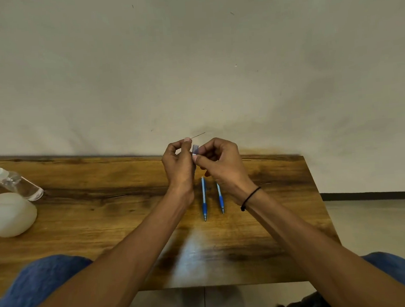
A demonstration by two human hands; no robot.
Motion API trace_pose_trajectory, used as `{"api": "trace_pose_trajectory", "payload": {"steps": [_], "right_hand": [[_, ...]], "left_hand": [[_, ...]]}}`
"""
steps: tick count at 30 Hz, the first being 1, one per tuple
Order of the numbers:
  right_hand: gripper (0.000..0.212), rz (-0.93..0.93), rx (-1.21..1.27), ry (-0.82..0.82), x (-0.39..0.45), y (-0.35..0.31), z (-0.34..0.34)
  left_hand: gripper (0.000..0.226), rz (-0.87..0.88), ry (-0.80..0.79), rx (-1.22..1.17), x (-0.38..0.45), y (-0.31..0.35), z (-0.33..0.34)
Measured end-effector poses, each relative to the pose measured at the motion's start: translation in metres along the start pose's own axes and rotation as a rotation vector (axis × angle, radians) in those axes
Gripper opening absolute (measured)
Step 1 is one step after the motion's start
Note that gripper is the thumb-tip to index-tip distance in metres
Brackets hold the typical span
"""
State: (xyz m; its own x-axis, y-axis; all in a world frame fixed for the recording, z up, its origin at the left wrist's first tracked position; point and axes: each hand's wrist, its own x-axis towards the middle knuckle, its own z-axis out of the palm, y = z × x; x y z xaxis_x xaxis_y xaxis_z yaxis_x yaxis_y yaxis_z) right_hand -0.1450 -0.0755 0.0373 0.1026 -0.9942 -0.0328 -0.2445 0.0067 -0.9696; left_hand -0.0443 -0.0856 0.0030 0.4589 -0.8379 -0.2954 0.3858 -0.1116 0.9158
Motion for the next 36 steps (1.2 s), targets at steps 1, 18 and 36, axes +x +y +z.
{"api": "trace_pose_trajectory", "payload": {"steps": [1, 18, 36], "right_hand": [[0.009, 0.019, 0.02, -0.011, -0.001, 0.0, 0.0], [0.015, -0.05, -0.6, -0.057, 0.025, 0.041, -0.051], [0.023, -0.004, -1.115, -0.163, 0.014, 0.108, -0.041]], "left_hand": [[0.016, -0.007, 0.0, -0.008, 0.0, 0.0, -0.001], [0.01, 0.011, -0.018, -0.049, 0.0, 0.007, -0.001], [0.015, 0.028, -0.026, -0.003, -0.003, 0.004, 0.0]]}}
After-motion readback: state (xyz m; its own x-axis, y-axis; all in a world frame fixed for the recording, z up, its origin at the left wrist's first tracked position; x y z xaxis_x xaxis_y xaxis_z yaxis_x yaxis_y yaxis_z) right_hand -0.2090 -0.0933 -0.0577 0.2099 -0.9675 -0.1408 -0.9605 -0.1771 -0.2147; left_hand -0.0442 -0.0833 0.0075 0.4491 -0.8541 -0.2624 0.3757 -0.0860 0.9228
